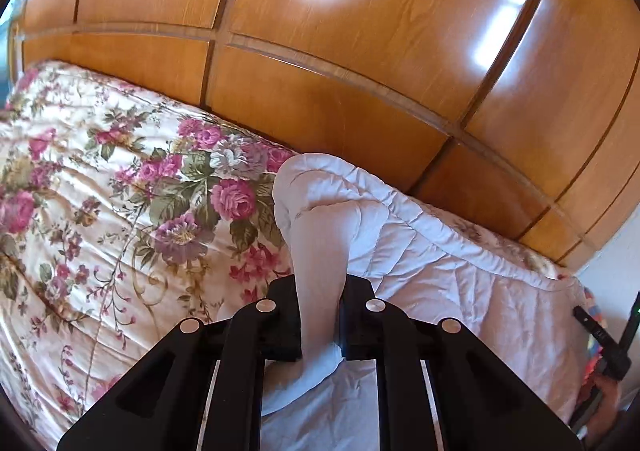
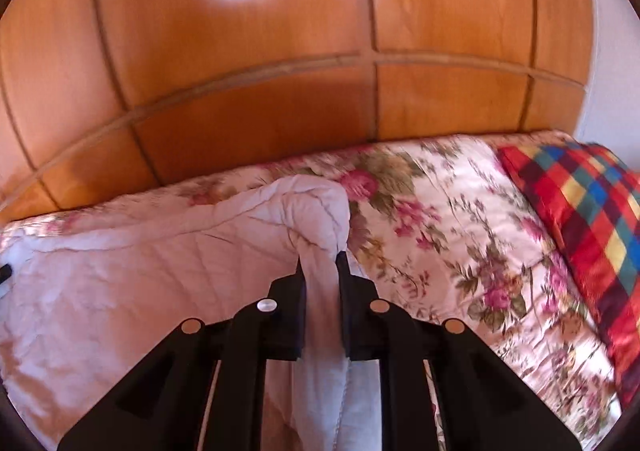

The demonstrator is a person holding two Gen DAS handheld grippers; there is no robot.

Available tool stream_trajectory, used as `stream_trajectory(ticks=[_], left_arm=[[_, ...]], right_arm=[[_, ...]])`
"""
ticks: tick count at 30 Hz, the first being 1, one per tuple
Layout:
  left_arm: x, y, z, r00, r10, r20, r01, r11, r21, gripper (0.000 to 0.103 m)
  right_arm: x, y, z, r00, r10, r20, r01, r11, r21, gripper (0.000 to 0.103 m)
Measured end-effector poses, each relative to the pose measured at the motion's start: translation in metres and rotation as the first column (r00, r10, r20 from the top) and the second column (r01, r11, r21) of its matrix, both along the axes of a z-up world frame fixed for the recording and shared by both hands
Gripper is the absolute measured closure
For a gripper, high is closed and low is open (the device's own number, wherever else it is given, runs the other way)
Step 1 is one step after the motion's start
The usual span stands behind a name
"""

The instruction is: Fold small clothes

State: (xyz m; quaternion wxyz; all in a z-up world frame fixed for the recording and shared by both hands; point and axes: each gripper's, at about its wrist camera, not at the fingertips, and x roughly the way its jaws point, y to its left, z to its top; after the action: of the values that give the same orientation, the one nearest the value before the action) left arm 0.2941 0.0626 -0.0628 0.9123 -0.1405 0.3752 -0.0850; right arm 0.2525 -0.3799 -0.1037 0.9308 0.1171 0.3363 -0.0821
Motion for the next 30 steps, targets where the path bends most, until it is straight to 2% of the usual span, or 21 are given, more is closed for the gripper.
stream_trajectory(ticks=[2, 4, 6, 7, 8, 9, 13, 17, 19, 20, 22, 24, 26, 30], left_arm=[[0.007, -0.007, -0.012, 1.0, 0.021, -0.009, -0.02, 0.999, 0.043, 0.092], [0.014, -0.019, -0.031, 1.0, 0.017, -0.005, -0.016, 0.99, 0.139, 0.091], [0.016, -0.028, -0.052, 1.0, 0.0, 0.007, -0.001, 0.978, 0.211, 0.089], [0.015, -0.029, -0.061, 1.0, -0.004, 0.009, 0.002, 0.977, 0.214, 0.089], [0.015, -0.029, -0.065, 1.0, 0.0, 0.011, -0.003, 0.978, 0.208, 0.088], [0.016, -0.027, -0.067, 1.0, 0.009, 0.012, -0.011, 0.98, 0.2, 0.086], [0.017, -0.027, -0.071, 1.0, 0.015, 0.008, -0.016, 0.979, 0.201, 0.084], [0.016, -0.029, -0.068, 1.0, 0.014, -0.002, -0.013, 0.977, 0.214, 0.081], [0.008, -0.028, -0.059, 1.0, 0.009, 0.001, -0.009, 0.978, 0.208, 0.079], [0.003, -0.025, -0.055, 1.0, 0.013, 0.0, -0.012, 0.98, 0.198, 0.075], [-0.01, -0.018, -0.046, 1.0, 0.031, -0.002, -0.03, 0.986, 0.162, 0.067], [-0.03, -0.008, -0.038, 0.999, 0.05, 0.01, -0.051, 0.995, 0.089, 0.05], [-0.045, -0.004, -0.032, 0.998, 0.055, 0.031, -0.057, 0.997, 0.05, 0.049], [-0.075, -0.022, -0.002, 0.99, 0.017, 0.143, -0.029, 0.996, 0.082, 0.049]], right_arm=[[0.006, -0.004, -0.018, 1.0, -0.014, -0.022, 0.014, 1.0, 0.028, 0.088], [0.008, -0.005, -0.03, 0.999, -0.023, -0.027, 0.023, 1.0, 0.021, 0.084], [0.009, -0.009, -0.04, 0.999, -0.031, -0.03, 0.032, 0.999, 0.043, 0.072], [0.01, -0.012, -0.043, 0.999, -0.039, -0.027, 0.04, 0.997, 0.066, 0.07], [0.01, -0.016, -0.046, 0.999, -0.045, -0.023, 0.047, 0.995, 0.087, 0.064], [0.01, -0.02, -0.049, 0.998, -0.061, -0.024, 0.063, 0.992, 0.105, 0.049], [0.007, -0.031, -0.057, 0.995, -0.099, -0.027, 0.102, 0.98, 0.173, 0.042], [0.003, -0.028, -0.051, 0.993, -0.118, -0.025, 0.12, 0.984, 0.131, 0.037], [-0.003, -0.029, -0.045, 0.993, -0.12, -0.01, 0.12, 0.985, 0.125, 0.031], [-0.007, -0.029, -0.042, 0.993, -0.12, -0.001, 0.119, 0.985, 0.127, 0.026], [-0.019, -0.031, -0.035, 0.993, -0.117, 0.025, 0.112, 0.982, 0.149, 0.025], [-0.031, -0.033, -0.028, 0.99, -0.132, 0.052, 0.121, 0.978, 0.167, 0.025], [-0.045, -0.033, -0.017, 0.984, -0.161, 0.078, 0.146, 0.974, 0.172, 0.025], [-0.062, -0.015, 0.012, 0.983, -0.114, 0.144, 0.088, 0.981, 0.172, 0.025]])
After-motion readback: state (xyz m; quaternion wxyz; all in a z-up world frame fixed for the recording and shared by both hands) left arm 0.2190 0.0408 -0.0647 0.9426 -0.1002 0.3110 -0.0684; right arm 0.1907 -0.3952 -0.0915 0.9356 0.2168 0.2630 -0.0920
